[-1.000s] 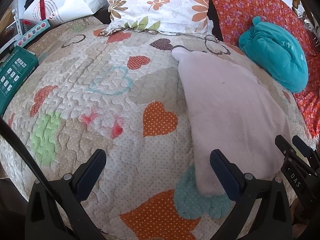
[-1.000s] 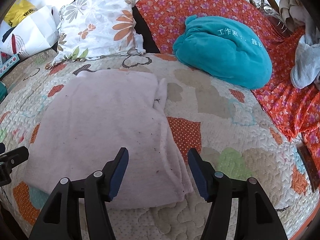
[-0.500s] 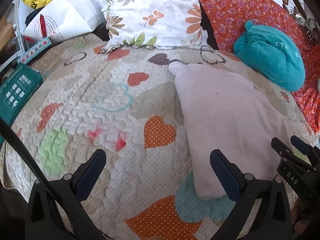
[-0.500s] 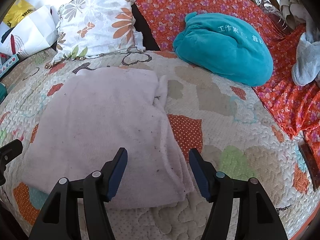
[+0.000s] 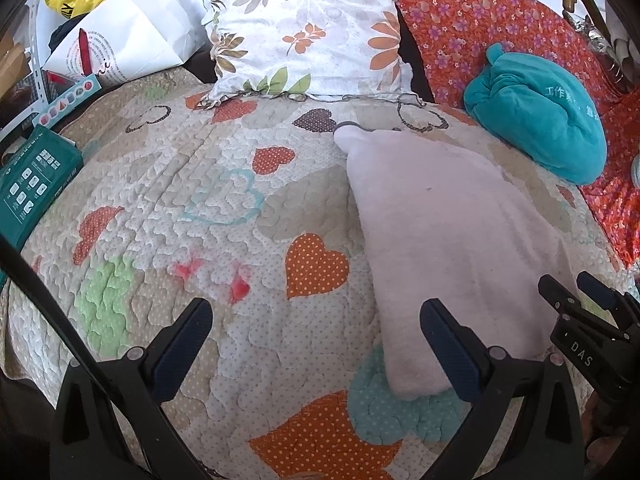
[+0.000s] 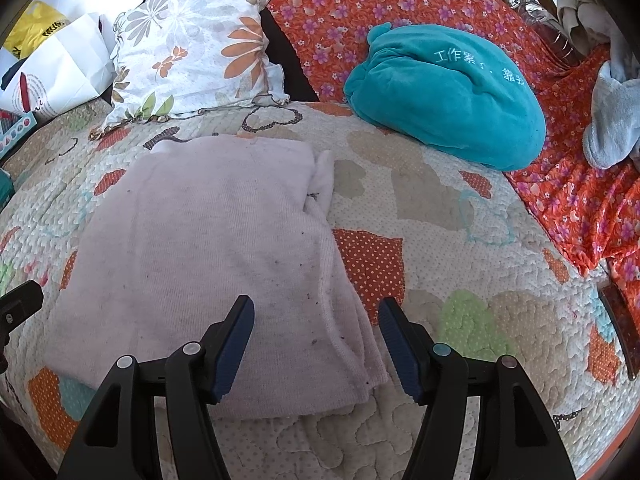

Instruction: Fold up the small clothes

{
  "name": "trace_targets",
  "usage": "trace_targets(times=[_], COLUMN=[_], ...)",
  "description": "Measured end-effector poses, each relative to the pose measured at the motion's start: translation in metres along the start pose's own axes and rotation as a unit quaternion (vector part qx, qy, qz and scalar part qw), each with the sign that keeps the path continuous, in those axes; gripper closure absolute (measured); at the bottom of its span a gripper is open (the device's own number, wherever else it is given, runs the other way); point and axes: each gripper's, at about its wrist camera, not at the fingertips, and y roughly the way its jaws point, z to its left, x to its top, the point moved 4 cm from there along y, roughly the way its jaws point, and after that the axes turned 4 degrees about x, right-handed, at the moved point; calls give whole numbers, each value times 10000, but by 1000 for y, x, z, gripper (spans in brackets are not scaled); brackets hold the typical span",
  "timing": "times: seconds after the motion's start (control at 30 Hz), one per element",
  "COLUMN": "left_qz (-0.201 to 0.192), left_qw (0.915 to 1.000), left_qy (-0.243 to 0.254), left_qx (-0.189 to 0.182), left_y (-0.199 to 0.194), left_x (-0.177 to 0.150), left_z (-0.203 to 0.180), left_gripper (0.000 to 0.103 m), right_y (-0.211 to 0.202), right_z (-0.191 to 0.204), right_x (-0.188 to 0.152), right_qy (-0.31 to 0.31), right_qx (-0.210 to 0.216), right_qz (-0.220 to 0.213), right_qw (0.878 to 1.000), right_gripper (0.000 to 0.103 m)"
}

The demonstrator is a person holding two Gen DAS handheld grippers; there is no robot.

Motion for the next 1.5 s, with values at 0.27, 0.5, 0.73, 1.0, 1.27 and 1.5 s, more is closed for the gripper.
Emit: trace_targets(times=[0.27,0.5,0.73,1.0,1.27,1.5], left_qz=[39,115,110,121,131,190], left_qw=[10000,9999,9999,9998,9998,9997], left_qy=[-21,-53,-79,-95,-116,-114], left_qx=[-46,-63,-103,-132,-118,-125], left_y=[2,5,6,6,8,11], left_x=[-1,-3,-3,-3,-2,-3], left_z=[-1,0,1,0,2,3], left_gripper=[0,0,0,0,0,0], right_y=[-1,-1,-1,0,-1,-3], right_z=[0,0,0,0,1,4], right_x=[1,1,1,1,0,1], right_qy=[27,25,32,37,71,52], right_qx=[-10,-6,-7,0,0,-7], right_qz=[-6,-8,-11,-9,-16,-51], right_qw=[10000,10000,10000,10000,10000,10000], right_gripper=[33,33,32,31,30,29])
